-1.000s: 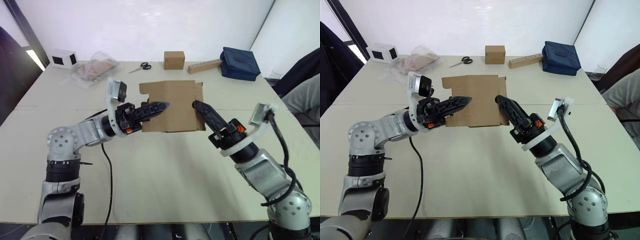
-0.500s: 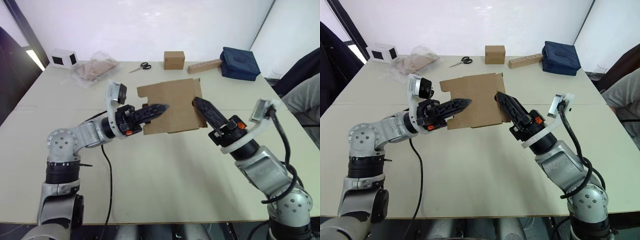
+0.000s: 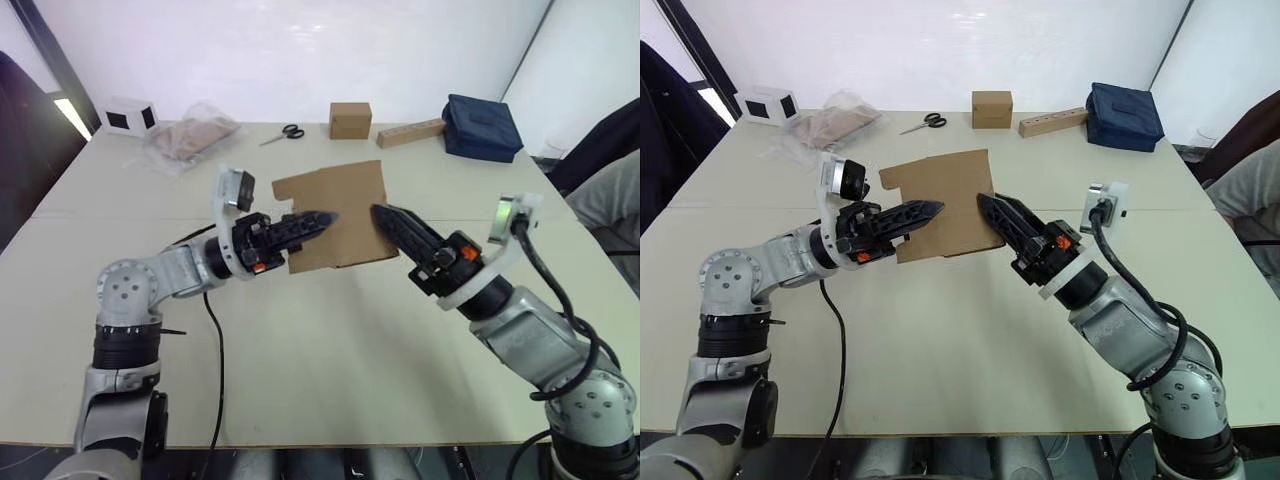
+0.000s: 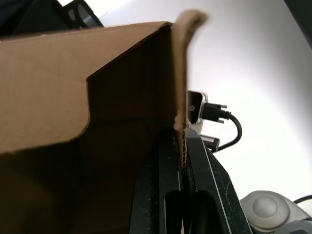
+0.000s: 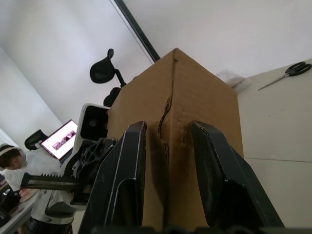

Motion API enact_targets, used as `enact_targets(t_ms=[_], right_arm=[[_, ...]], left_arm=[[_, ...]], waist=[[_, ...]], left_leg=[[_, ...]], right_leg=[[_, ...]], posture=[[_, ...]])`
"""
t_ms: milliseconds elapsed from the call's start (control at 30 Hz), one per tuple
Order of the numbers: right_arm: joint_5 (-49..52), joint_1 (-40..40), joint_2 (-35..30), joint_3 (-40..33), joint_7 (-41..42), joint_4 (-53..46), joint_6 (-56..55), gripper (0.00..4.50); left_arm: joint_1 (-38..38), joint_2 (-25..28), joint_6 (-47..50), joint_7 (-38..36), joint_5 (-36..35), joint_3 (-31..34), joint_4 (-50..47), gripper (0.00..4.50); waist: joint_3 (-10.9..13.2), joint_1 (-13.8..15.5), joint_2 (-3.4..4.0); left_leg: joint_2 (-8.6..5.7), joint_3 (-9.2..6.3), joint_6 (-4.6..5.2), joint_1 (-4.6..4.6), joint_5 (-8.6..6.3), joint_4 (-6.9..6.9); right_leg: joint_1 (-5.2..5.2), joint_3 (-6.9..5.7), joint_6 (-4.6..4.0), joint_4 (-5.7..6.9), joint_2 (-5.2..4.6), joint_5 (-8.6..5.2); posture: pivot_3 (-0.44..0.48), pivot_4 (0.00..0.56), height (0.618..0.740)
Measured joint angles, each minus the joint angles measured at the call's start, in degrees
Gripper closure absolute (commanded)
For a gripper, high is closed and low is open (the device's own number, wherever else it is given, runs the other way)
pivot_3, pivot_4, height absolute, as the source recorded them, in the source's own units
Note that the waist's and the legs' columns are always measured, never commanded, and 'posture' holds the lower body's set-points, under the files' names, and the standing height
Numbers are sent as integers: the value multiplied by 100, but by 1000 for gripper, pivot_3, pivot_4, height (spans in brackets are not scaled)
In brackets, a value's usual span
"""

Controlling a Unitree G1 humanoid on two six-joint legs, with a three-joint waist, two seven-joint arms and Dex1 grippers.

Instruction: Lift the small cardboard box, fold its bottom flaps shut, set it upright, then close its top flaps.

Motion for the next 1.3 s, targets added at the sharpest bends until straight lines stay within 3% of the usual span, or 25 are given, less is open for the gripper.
enact_targets(t_ms=[300,500,967,1267,1300], right_arm=[[-96,-9,-146,-84,124,1,52,3063],[386,172,-297,-378,403,1,52,3063],[174,-37,-337,-175,594,46,172,3063],[692,466,-733,-976,870,84,164,3063],[759,559,-740,-1103,870,85,144,3325]], left_arm=[[-9,-16,1,15,-2,1,-2,4500],[-9,49,12,21,9,-6,-2,4500],[-19,56,30,-64,28,2,1,4500],[-61,243,170,-73,-25,-12,2,4500],[-70,278,176,-91,-29,-12,4,4500]], waist=[[0,-1,0],[0,2,0],[0,6,-1],[1,3,-1],[1,4,-1]], left_leg=[[0,0,0,0,0,0],[0,0,0,-1,0,0],[0,0,1,-2,0,0],[0,0,1,-2,-1,-1],[1,-1,2,-1,-1,-1]], right_leg=[[0,0,0,0,0,0],[0,0,0,-1,0,0],[-1,0,0,-2,-1,0],[0,0,0,-1,0,0],[0,0,0,-1,1,0]], posture=[[0,150,740],[0,150,740],[0,150,740],[0,150,740],[0,150,740]])
